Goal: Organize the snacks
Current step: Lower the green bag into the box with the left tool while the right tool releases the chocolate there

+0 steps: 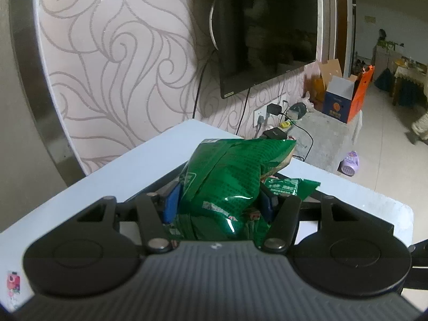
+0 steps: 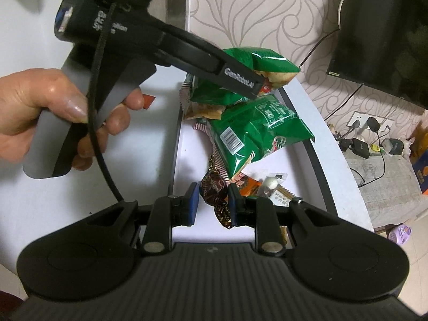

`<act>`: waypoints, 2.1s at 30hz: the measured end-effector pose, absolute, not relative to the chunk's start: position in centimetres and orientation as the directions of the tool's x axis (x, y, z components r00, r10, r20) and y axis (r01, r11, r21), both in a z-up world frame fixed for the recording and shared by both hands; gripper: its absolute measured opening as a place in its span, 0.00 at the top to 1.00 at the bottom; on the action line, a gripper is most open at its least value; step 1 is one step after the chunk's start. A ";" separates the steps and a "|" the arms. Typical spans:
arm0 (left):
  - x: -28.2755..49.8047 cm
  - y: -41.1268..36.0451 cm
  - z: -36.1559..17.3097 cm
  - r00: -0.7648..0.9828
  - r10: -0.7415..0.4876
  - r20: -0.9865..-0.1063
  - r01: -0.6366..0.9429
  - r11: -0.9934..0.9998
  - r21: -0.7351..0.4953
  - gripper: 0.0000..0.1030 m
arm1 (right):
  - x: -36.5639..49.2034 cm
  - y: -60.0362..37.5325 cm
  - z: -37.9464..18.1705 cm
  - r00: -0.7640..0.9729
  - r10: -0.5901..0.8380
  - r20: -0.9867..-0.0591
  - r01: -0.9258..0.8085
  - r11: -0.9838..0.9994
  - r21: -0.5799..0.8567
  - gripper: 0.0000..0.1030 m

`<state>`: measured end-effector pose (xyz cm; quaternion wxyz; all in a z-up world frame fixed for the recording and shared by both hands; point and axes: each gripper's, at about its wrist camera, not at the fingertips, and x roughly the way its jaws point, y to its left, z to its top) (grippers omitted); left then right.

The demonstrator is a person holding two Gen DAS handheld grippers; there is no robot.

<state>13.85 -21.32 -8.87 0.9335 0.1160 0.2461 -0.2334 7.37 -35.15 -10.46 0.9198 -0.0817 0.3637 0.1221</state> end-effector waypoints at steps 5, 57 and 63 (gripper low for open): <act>14.2 -21.7 -9.1 0.773 -0.366 -0.518 0.490 0.864 0.121 0.40 | 7.3 -35.2 -10.5 0.704 0.167 -0.690 -0.285 0.957 -0.058 0.74; 10.0 -19.0 -8.1 0.770 -0.347 -0.536 0.450 0.890 0.069 0.31 | 7.6 -33.7 -11.2 0.719 0.182 -0.671 -0.281 0.959 -0.041 0.72; 9.3 -19.2 -8.0 0.779 -0.351 -0.520 0.442 0.895 0.056 0.31 | 6.8 -34.1 -10.1 0.746 0.201 -0.635 -0.297 0.954 -0.047 0.38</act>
